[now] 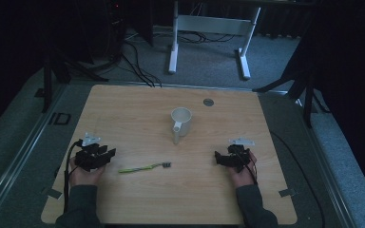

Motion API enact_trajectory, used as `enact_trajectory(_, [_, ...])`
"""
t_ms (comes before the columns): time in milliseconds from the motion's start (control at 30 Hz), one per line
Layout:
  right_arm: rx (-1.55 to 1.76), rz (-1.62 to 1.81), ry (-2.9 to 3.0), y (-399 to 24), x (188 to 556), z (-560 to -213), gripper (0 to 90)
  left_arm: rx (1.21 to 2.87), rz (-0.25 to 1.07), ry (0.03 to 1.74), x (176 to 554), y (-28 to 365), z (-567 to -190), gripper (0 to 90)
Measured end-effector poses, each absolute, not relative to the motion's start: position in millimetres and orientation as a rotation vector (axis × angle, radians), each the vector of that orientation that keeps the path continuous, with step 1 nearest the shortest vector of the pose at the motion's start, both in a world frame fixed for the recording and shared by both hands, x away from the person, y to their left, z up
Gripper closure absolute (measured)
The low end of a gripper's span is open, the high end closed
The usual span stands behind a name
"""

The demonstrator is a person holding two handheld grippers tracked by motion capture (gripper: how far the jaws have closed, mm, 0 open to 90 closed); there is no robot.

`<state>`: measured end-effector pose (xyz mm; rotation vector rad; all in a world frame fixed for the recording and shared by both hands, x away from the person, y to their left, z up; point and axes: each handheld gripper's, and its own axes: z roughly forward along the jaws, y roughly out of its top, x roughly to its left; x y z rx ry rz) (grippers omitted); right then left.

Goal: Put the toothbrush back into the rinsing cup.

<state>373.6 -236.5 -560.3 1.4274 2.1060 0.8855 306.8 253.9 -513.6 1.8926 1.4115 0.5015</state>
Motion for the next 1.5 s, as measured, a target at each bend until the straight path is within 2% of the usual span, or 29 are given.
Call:
enact_trajectory(833, [1.43, 0.886, 2.105, -236.4, 373.6, -560.3, 13.5, 1.887, 0.523, 1.277, 299.0, 254.6, -469.4, 56.9])
enact_trajectory(1500, [1.431, 0.886, 2.104, -236.1, 373.6, -560.3, 13.5, 1.945, 0.508, 1.174, 314.2, 242.7, -445.8, 59.7])
